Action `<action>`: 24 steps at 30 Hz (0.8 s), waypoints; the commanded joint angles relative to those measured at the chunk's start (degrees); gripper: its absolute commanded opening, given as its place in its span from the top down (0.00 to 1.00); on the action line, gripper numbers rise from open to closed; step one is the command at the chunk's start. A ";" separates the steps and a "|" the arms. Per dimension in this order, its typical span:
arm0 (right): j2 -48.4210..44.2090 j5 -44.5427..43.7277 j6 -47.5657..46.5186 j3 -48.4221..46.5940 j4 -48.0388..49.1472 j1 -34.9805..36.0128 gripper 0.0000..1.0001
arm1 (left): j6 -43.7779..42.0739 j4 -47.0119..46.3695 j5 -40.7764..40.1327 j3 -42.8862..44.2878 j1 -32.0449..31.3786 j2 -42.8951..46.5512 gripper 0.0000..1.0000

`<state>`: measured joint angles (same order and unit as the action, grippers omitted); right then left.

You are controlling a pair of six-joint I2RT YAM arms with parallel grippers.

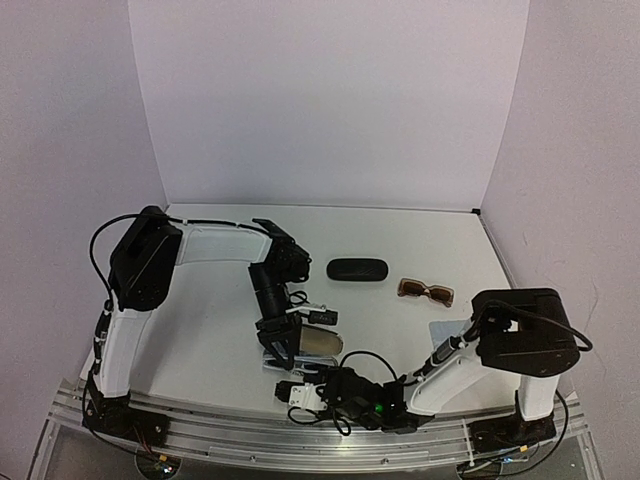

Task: Organize the sunglasses
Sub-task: Place the sunglasses in the sunglasses case, then close the sunglasses case at the center of the board.

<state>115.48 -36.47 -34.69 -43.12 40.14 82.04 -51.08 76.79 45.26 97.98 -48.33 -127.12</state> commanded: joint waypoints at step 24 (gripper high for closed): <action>-0.73 5.47 -0.13 3.88 -13.12 -0.39 0.96 | -7.87 -26.55 -3.91 -11.20 8.41 12.61 0.25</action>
<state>113.57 -35.47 -34.58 -41.46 37.55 81.56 -56.99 61.97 47.81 89.70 -39.36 -116.64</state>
